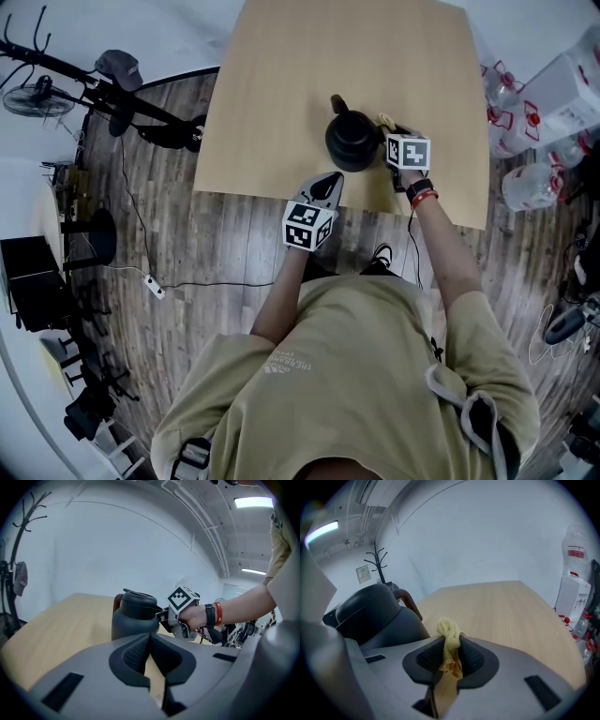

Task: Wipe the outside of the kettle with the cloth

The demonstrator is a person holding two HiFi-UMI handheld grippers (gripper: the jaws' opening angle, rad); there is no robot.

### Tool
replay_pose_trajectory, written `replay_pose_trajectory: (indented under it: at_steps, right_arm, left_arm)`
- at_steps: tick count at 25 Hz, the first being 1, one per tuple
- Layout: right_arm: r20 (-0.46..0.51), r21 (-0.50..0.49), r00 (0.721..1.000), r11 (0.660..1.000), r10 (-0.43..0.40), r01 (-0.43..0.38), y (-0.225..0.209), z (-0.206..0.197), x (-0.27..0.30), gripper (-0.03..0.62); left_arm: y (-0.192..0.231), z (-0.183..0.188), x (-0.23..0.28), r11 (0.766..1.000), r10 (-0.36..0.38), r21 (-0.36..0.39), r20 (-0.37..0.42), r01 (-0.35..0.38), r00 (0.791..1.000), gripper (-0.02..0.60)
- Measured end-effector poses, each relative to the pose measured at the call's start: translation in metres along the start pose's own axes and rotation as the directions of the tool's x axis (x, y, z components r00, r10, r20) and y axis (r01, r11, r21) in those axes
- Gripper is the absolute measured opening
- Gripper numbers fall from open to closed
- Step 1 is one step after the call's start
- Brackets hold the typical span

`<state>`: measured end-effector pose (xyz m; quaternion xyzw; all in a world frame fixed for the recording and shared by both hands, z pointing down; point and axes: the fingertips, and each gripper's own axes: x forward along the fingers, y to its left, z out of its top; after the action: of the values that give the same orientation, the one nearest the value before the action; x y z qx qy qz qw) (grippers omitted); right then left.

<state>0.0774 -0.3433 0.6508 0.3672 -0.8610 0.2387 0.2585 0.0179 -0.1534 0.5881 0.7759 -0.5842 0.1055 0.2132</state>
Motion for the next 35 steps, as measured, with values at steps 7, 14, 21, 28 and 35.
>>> replay_pose_trajectory:
  at_steps: [7, 14, 21, 28, 35]
  right_arm:
    - [0.014, 0.053, 0.998, 0.997, -0.059, 0.058, 0.004, -0.021, -0.029, 0.091]
    - [-0.013, 0.097, 0.989, 0.984, -0.147, 0.148, 0.01, -0.067, -0.06, 0.091]
    - [-0.02, 0.136, 0.993, 0.984, -0.115, 0.117, 0.061, -0.103, -0.068, 0.091]
    - [-0.027, 0.182, 0.996, 0.979, -0.089, 0.092, 0.124, -0.12, -0.061, 0.091]
    - [-0.043, 0.171, 0.999, 0.985, -0.029, 0.036, 0.187, -0.121, -0.032, 0.091]
  left_arm:
    - [0.009, 0.0, -0.015, 0.999, -0.041, 0.018, 0.001, 0.041, 0.999, 0.025]
    - [0.021, 0.0, -0.028, 0.995, -0.096, 0.026, -0.001, 0.096, 0.995, 0.025]
    - [0.039, 0.006, -0.034, 0.991, -0.133, 0.027, 0.007, 0.133, 0.991, 0.025]
    - [0.07, 0.009, -0.043, 0.99, -0.142, 0.016, 0.014, 0.142, 0.99, 0.025]
    - [0.111, 0.008, -0.054, 0.992, -0.123, -0.004, 0.019, 0.124, 0.992, 0.025]
